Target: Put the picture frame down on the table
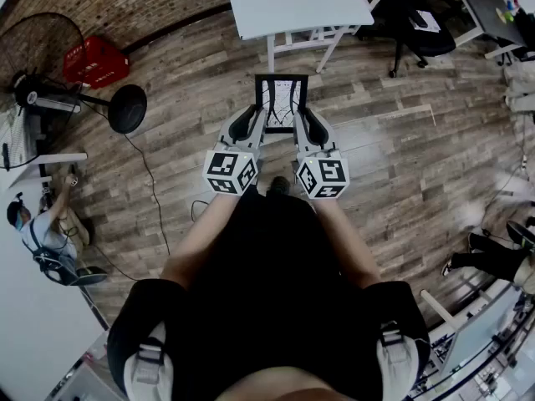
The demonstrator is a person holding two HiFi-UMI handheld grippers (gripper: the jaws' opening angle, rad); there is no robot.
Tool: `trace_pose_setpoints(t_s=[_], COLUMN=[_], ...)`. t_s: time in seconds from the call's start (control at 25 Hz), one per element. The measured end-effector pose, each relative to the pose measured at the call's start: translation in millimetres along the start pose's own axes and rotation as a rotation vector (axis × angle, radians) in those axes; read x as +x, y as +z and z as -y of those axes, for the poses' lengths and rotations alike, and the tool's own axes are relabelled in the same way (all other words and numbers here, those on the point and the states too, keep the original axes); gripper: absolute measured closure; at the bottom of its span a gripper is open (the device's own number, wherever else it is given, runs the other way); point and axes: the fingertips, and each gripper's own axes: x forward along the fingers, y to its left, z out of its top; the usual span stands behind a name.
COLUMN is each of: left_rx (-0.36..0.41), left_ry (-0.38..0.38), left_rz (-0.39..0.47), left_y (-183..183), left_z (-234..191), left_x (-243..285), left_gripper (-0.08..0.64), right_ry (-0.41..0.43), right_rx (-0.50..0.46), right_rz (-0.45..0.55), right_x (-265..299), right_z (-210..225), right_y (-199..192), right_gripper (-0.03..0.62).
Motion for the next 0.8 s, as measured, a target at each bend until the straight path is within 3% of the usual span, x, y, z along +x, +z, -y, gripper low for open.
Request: trace_pose_setpoints(t_s=[0.8], left_rx=[-0.012], left_ry=[0.001], left_rz=[0.000], left_y=[3], left_z=[-5], left_x=[-6], left_gripper=[0.479], right_ry=[-0.014], right_rx=[-0.005], right_rz=[-0.011], right_x=[1], right_z=[-9], right_y=[-1], right_gripper=[0.515])
